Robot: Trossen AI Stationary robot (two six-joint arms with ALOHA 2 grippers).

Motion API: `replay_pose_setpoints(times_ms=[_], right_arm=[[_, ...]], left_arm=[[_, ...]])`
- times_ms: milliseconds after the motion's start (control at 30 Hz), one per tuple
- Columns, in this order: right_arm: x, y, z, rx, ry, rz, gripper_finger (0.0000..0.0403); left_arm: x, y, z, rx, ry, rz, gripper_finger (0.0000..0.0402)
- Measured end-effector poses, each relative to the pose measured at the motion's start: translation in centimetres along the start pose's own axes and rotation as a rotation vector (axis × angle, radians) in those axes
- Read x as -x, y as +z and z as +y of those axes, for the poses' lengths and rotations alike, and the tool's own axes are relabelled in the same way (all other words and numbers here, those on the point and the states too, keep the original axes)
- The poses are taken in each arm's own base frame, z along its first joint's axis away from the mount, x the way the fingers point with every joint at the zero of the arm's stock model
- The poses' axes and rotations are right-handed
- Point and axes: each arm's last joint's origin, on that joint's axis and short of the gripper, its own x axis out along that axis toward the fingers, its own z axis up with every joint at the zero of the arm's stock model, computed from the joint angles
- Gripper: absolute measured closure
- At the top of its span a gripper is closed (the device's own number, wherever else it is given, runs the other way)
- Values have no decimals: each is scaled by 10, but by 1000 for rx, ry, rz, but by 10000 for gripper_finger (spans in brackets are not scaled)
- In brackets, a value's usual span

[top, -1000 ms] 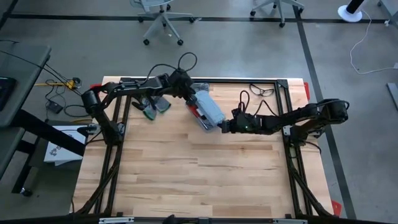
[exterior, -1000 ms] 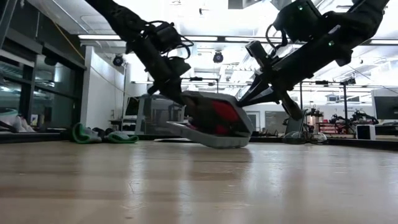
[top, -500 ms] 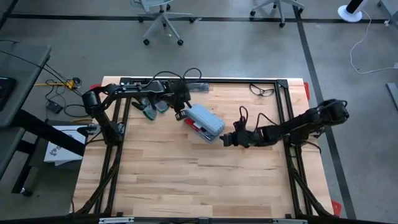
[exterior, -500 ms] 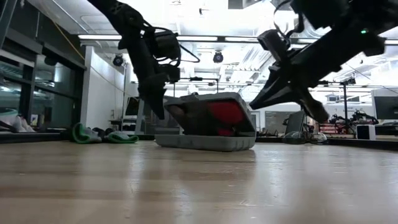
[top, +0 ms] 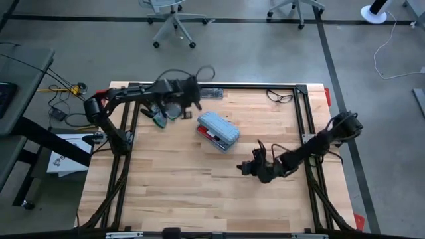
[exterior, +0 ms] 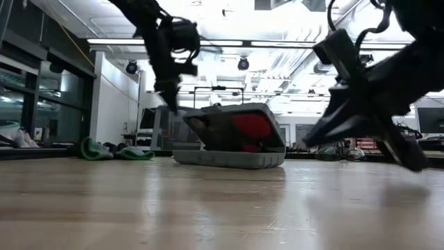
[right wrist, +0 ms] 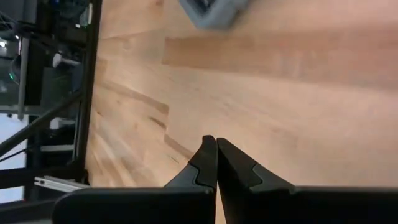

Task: Prefit tool cases
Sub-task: Open the gray prefit tool case

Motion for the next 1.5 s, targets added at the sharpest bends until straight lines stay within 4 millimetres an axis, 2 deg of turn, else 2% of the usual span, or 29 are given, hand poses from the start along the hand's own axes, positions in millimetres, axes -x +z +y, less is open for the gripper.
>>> replay_pose_setpoints(times_ms=[100, 200, 400, 533, 633, 967, 1100, 1267, 1500], right_arm=[[-11, -9, 2, -19, 18, 12, 403], [-25, -17, 14, -18, 24, 29, 403], [-54, -21, 39, 67, 12, 122, 403], [-62, -17, 50, 120, -26, 127, 403], [-66, -11, 58, 138, -11, 109, 403], [-80, 20, 60, 197, -35, 77, 403], [-83, 29, 61, 192, -40, 50, 403], [-82, 29, 61, 198, -48, 35, 403], [-62, 35, 76, 219, -29, -29, 403]], left_arm=[[-3, 19, 13, -38, -26, -144, 401], [-15, 36, 20, -89, -39, -174, 401], [-60, 63, 21, -154, -123, -121, 401], [-80, 70, 19, -168, -182, -81, 401], [-87, 68, 13, -174, -291, -68, 401], [-78, 54, -9, -25, -614, 71, 401], [-69, 55, -30, 0, -737, 120, 401], [-56, 56, -60, -47, -843, 215, 401], [-38, 61, -103, -136, -899, 292, 401]])
